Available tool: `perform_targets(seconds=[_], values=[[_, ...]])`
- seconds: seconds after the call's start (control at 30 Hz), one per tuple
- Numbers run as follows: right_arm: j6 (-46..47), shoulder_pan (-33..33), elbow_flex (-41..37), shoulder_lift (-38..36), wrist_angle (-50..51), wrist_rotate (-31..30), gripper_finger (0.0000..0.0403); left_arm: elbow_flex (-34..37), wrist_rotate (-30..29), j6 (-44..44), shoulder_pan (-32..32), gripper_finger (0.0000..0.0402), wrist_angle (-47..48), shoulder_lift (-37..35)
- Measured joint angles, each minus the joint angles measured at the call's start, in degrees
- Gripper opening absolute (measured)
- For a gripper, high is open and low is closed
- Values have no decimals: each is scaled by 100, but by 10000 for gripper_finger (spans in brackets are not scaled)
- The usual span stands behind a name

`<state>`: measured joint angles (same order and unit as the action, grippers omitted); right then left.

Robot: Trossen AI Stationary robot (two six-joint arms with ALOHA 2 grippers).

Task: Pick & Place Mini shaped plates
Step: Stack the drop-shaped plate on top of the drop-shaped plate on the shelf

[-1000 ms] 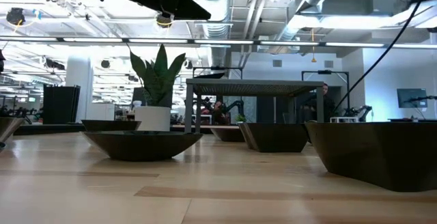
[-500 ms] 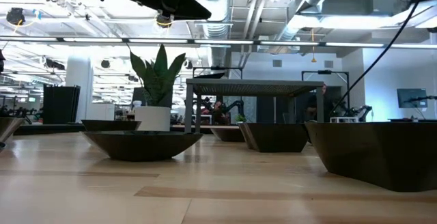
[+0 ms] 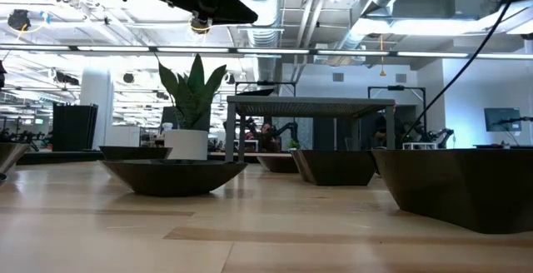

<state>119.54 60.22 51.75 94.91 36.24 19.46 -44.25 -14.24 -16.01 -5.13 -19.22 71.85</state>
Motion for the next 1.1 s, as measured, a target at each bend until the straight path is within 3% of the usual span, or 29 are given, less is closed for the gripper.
perform_targets(seconds=[0.23, 0.47, 0.63, 0.77, 1.1], values=[[92, 10, -7, 37, -73, 32, 62, 0, 0, 0, 0, 102, 4, 0], [-228, 12, 4, 667, -418, 700, 53, 0, 0, 0, 1, 102, 7, 0], [-247, -64, 13, 893, -511, 856, 37, -2, 2, 0, 0, 102, -13, 0], [-244, -70, 12, 883, -519, 901, 6, -2, 0, -2, 0, 102, -13, 0], [-139, -225, -30, 330, -193, 560, 2, -2, 2, -2, 0, 102, -15, 0]])
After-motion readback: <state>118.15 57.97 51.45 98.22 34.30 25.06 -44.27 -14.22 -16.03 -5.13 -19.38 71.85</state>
